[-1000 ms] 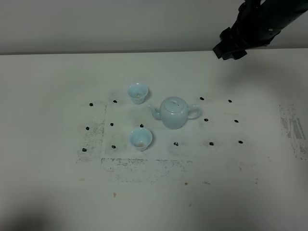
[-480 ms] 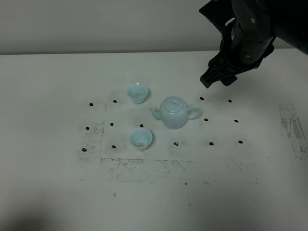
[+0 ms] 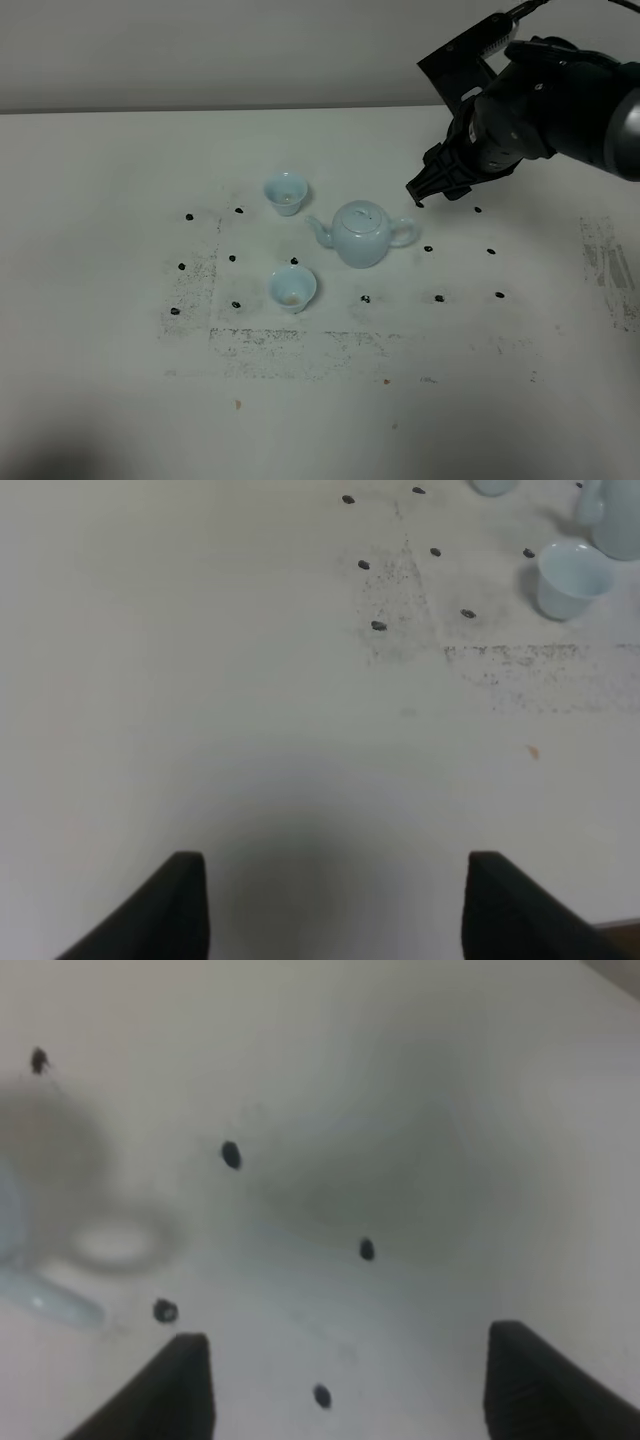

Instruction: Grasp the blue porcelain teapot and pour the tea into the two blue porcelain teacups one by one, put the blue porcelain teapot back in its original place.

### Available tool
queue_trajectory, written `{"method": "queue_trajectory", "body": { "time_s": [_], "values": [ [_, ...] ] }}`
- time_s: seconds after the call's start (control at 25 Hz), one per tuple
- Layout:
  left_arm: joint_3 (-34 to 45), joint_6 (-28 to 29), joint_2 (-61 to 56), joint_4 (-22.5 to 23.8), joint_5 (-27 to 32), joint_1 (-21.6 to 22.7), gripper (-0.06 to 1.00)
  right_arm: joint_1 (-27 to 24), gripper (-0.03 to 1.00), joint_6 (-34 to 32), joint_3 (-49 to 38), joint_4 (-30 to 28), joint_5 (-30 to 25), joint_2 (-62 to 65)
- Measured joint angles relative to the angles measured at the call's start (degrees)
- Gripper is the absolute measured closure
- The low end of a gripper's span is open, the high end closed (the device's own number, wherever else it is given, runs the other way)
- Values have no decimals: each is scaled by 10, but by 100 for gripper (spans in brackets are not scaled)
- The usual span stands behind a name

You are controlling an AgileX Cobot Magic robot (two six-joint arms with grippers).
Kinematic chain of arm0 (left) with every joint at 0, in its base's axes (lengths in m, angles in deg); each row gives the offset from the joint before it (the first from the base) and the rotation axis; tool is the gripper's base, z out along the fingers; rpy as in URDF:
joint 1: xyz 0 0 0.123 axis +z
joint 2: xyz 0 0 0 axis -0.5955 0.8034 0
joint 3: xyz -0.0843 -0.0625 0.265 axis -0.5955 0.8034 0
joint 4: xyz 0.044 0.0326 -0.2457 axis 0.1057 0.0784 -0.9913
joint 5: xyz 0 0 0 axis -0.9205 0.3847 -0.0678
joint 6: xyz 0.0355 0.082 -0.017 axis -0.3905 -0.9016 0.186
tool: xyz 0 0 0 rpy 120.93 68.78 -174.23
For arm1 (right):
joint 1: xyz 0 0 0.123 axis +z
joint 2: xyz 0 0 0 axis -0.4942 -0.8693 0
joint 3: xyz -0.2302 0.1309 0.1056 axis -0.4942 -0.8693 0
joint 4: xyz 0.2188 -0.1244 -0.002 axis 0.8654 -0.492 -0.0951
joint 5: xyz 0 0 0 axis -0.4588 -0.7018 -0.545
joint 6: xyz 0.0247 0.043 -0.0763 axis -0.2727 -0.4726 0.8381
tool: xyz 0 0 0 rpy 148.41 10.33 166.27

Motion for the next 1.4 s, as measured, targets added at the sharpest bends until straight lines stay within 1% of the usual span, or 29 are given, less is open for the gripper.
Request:
{"method": "queue_trajectory", "body": {
  "time_s": [0.12,0.24,0.36,0.52,0.8,1.12,1.4],
  "values": [
    [0,0,0,0,0,0,38,0,38,-20,0,-17,22,-29],
    [0,0,0,0,0,0,38,0,38,-60,0,-60,48,-50],
    [0,0,0,0,0,0,38,0,38,-90,0,-84,77,-61],
    [0,0,0,0,0,0,38,0,38,-96,0,-78,101,-71],
    [0,0,0,0,0,0,38,0,38,-72,-24,-31,121,-81],
    [0,0,0,0,0,0,38,0,38,-68,-29,-24,123,-82],
    [0,0,0,0,0,0,38,0,38,-67,-29,-11,113,-82]
  ]
}}
